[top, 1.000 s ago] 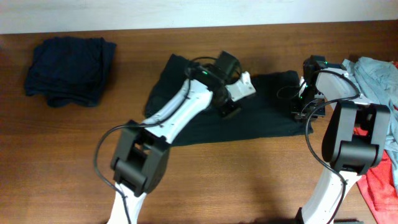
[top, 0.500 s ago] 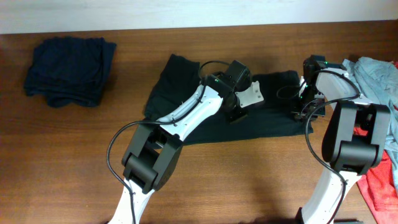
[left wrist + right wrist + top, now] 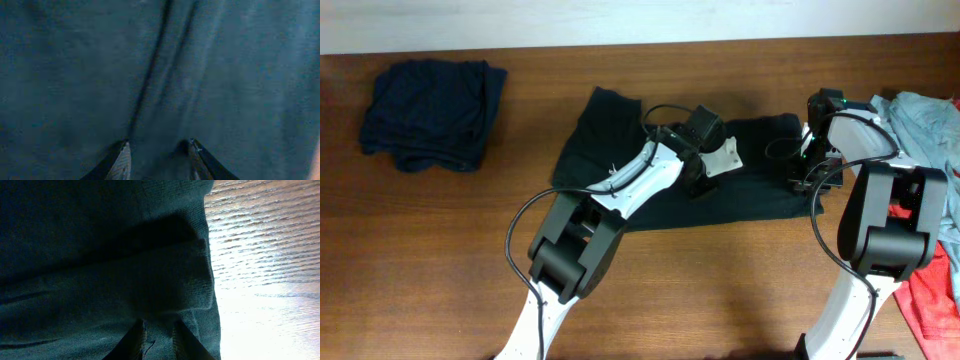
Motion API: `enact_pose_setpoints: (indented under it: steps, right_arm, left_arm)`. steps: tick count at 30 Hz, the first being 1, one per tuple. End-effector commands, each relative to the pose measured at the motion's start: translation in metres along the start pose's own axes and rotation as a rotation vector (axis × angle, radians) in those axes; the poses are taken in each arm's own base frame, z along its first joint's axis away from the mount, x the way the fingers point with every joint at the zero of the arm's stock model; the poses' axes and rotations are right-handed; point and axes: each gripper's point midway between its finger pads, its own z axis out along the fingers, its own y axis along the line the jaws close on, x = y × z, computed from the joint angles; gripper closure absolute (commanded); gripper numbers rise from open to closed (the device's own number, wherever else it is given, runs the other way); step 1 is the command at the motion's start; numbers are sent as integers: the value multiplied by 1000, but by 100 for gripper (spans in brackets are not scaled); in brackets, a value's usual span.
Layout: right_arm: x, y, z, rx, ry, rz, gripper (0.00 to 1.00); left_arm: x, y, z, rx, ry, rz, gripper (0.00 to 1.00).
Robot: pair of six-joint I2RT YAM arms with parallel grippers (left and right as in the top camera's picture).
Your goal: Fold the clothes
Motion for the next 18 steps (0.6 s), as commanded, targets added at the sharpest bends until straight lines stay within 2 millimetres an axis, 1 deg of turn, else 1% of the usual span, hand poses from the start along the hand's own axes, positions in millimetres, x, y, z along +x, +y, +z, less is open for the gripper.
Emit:
enact_pose_setpoints:
  steps: [1, 8, 14, 18]
  right_arm:
    - [-5, 4, -3, -18, -24, 4, 76]
    - [-5, 3, -3, -18, -24, 4, 76]
    - [-5, 3, -3, -18, -24, 4, 76]
    - [-5, 3, -3, -17, -24, 4, 76]
  left_arm:
    - [5, 16, 2, -95, 40, 14, 62]
    - [-2, 21, 2, -122, 15, 20, 62]
    - [-5, 40, -1, -219, 13, 23, 63]
    - [-14, 47, -3, -251, -21, 28, 63]
